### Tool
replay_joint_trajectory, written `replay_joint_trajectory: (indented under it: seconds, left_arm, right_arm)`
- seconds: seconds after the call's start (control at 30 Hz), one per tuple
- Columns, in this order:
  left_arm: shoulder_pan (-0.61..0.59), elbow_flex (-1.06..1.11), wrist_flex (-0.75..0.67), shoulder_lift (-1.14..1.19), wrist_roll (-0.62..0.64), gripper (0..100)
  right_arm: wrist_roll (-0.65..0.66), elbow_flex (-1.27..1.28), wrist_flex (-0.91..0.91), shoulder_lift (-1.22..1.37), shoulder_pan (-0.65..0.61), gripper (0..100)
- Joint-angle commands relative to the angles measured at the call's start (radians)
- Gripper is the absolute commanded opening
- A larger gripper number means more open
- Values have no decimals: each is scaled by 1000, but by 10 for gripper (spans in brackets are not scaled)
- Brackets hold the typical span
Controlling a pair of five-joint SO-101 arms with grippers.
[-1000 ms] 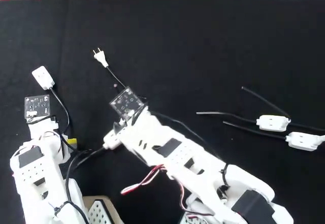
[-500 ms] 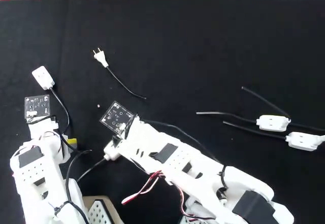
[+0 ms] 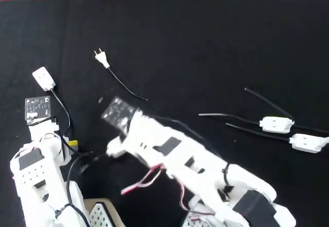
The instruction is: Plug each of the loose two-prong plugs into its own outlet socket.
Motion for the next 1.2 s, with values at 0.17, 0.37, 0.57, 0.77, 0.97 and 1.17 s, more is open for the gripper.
replay_joint_trajectory:
  seconds: [0.17, 0.37, 0.57, 0.77, 0.97, 1.17]
  left_arm:
    - [7, -2, -11, -18, 3, 300]
    - [7, -2, -11, -18, -35, 300]
    - [10, 7, -11, -18, -43, 300]
    - [12, 7, -11, -18, -43, 300]
    - [12, 8, -11, -18, -43, 300]
    - [12, 8, -11, -18, -43, 300]
  right_arm:
    - [167, -44, 152, 21, 373, 11]
    - [235, -76, 144, 21, 603, 11]
    - [396, -104, 44, 28, 922, 11]
    - [537, -105, -89, 30, 1175, 12]
    - [631, -108, -193, 44, 1326, 13]
    - [703, -122, -353, 194, 1433, 14]
